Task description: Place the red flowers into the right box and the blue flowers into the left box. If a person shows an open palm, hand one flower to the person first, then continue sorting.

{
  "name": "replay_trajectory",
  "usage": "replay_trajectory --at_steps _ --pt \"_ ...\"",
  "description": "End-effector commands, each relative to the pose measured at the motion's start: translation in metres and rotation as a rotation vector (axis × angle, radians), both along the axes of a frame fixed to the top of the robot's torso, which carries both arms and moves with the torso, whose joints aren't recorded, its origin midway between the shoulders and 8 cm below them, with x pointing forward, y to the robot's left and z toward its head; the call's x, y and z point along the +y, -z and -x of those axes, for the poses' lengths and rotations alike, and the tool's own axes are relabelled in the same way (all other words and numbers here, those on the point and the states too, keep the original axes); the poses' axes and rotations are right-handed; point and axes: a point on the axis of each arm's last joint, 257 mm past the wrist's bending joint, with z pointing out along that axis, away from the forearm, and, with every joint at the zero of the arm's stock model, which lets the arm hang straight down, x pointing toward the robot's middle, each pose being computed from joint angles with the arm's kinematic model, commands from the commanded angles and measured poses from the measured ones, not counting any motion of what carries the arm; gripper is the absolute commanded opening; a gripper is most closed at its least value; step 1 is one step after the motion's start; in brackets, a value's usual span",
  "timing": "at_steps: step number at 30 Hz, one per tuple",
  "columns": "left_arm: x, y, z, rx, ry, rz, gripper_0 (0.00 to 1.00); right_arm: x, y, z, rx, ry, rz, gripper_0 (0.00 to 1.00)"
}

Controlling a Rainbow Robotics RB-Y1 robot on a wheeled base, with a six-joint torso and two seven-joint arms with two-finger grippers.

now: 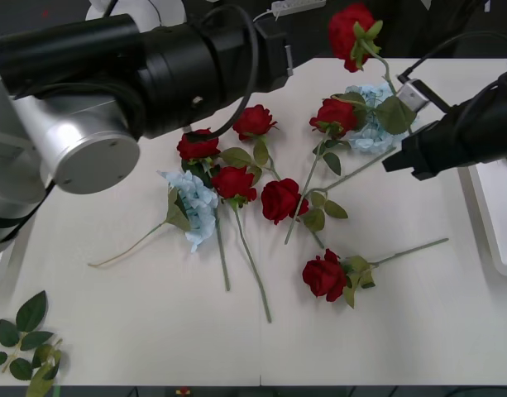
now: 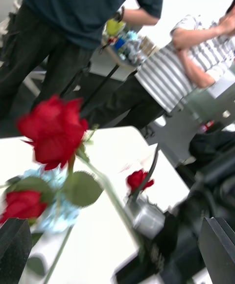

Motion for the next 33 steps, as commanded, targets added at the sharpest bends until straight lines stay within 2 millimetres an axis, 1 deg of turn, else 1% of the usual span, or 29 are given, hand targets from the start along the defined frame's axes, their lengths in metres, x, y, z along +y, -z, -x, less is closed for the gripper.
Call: replay_trajectory --at_steps 1,2,3,4,5,6,8,9,10,11,13,14,15,16,17,18,19,21,23,24,26,29,32,33 --pt "0.06 0.006 0.012 0.003 -0.07 -0.072 1.0 -0.089 -0.018 -0.019 -0.012 0.16 0.148 0.0" --pt "0.079 0.015 0.014 0.02 -0.096 -0.113 1.0 -0.121 -0.018 -0.018 -0.004 0.199 0.213 0.0" --pt "0.089 0.023 0.017 0.028 -0.109 -0.142 1.0 -0.138 -0.019 -0.017 -0.001 0.217 0.249 0.0" --pt "0.1 0.028 0.018 0.032 -0.129 -0.172 1.0 -0.152 -0.018 -0.014 0.011 0.235 0.27 0.0" --pt "0.111 0.035 0.02 0.037 -0.146 -0.208 1.0 -0.164 -0.022 -0.01 0.023 0.251 0.281 0.0" --pt "0.126 0.044 0.02 0.043 -0.17 -0.261 1.0 -0.177 -0.024 -0.004 0.045 0.269 0.291 0.0" --pt "0.151 0.058 0.02 0.068 -0.202 -0.337 1.0 -0.208 -0.029 0.004 0.069 0.318 0.332 0.0" --pt "0.158 0.062 0.02 0.074 -0.21 -0.358 1.0 -0.218 -0.03 0.006 0.07 0.332 0.348 0.0" --pt "0.173 0.068 0.019 0.076 -0.226 -0.412 1.0 -0.235 -0.033 0.009 0.076 0.362 0.369 0.0" --pt "0.18 0.072 0.018 0.079 -0.233 -0.436 1.0 -0.244 -0.035 0.012 0.079 0.377 0.379 0.0" --pt "0.203 0.084 0.017 0.098 -0.245 -0.517 1.0 -0.277 -0.039 0.02 0.092 0.439 0.413 0.0" --pt "0.211 0.088 0.018 0.103 -0.242 -0.544 1.0 -0.293 -0.04 0.026 0.101 0.47 0.43 0.0" --pt "0.215 0.091 0.018 0.109 -0.239 -0.555 1.0 -0.301 -0.042 0.027 0.101 0.485 0.438 0.0" --pt "0.225 0.098 0.019 0.115 -0.232 -0.592 1.0 -0.319 -0.042 0.033 0.108 0.514 0.468 0.0" --pt "0.232 0.103 0.02 0.121 -0.225 -0.62 1.0 -0.331 -0.045 0.035 0.104 0.532 0.495 0.0" --pt "0.241 0.109 0.02 0.119 -0.214 -0.666 1.0 -0.348 -0.047 0.037 0.1 0.559 0.529 0.0" --pt "0.245 0.114 0.021 0.121 -0.204 -0.69 1.0 -0.356 -0.047 0.039 0.099 0.573 0.541 0.0" --pt "0.262 0.132 0.024 0.135 -0.165 -0.782 1.0 -0.385 -0.044 0.045 0.097 0.617 0.595 0.0" --pt "0.273 0.145 0.026 0.15 -0.132 -0.842 1.0 -0.409 -0.039 0.051 0.092 0.646 0.653 0.0" --pt "0.282 0.154 0.026 0.164 -0.114 -0.876 1.0 -0.422 -0.033 0.054 0.085 0.658 0.69 0.0" --pt "0.293 0.168 0.026 0.174 -0.074 -0.927 1.0 -0.442 -0.02 0.059 0.08 0.68 0.745 0.0" --pt "0.303 0.192 0.023 0.181 -0.001 -1.016 1.0 -0.465 0.0 0.06 0.061 0.705 0.805 0.0" --pt "0.3 0.214 0.019 0.175 0.079 -1.087 1.0 -0.477 0.019 0.06 0.054 0.726 0.836 0.0" --pt "0.299 0.22 0.018 0.175 0.1 -1.106 1.0 -0.477 0.027 0.061 0.062 0.728 0.84 0.0"
